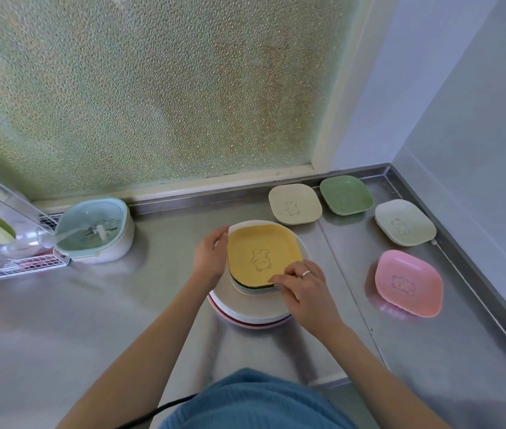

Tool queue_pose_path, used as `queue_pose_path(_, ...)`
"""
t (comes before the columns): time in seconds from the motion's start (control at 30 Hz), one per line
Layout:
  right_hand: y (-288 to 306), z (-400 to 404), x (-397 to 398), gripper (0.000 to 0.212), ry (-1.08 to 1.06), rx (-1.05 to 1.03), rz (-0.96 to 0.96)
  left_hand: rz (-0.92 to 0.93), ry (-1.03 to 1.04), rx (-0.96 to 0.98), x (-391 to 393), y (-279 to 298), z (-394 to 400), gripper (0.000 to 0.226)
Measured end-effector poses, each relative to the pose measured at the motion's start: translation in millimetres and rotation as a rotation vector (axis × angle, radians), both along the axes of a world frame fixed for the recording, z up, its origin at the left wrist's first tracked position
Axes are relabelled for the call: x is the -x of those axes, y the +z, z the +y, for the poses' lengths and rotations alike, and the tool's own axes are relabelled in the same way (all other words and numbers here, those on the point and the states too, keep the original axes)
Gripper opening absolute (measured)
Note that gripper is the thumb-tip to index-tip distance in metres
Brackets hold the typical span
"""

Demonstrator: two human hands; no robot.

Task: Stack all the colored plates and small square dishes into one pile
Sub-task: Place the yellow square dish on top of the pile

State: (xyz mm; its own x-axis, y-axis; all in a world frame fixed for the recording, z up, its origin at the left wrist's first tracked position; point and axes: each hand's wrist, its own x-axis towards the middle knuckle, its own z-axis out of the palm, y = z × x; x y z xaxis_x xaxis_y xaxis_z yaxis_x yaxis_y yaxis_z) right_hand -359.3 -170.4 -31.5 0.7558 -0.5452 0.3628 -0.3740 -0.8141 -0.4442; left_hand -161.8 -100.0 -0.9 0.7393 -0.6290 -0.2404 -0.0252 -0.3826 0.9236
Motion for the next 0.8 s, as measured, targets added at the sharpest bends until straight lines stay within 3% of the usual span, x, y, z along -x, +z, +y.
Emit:
queue_pose_path(0.1, 10, 3, 1, 0.025, -0.038, -0.072, -0.031, -0.026, -0.018, -0.005, 0, -6, 2, 0.035)
queue_pose_path(0.2, 23, -3, -10, 0.039, -0.161, -0.303, -0.124, -0.046, -0.030, -0.022, 0, -5, 1, 0.035)
queue_pose_path(0.33, 28, -19, -37, 0.053, -0.247, -0.599, -0.003, -0.098, -0.134, -0.063, 1, -5, -6, 0.039)
queue_pose_path(0.5, 12, -19, -45, 0.051, -0.186, -0.492, 0.197, -0.250, -0.201, -0.140, 6, -10, -5, 0.044)
queue_pose_path(0.67, 11, -21, -44, 0.049, -0.198, -0.565, 0.111, -0.270, -0.201, -0.140, 4, -12, -3, 0.043)
queue_pose_path(0.8, 20, -42, -35, 0.046, -0.380, -0.769, -0.154, -0.153, -0.058, -0.096, -6, -12, 10, 0.047)
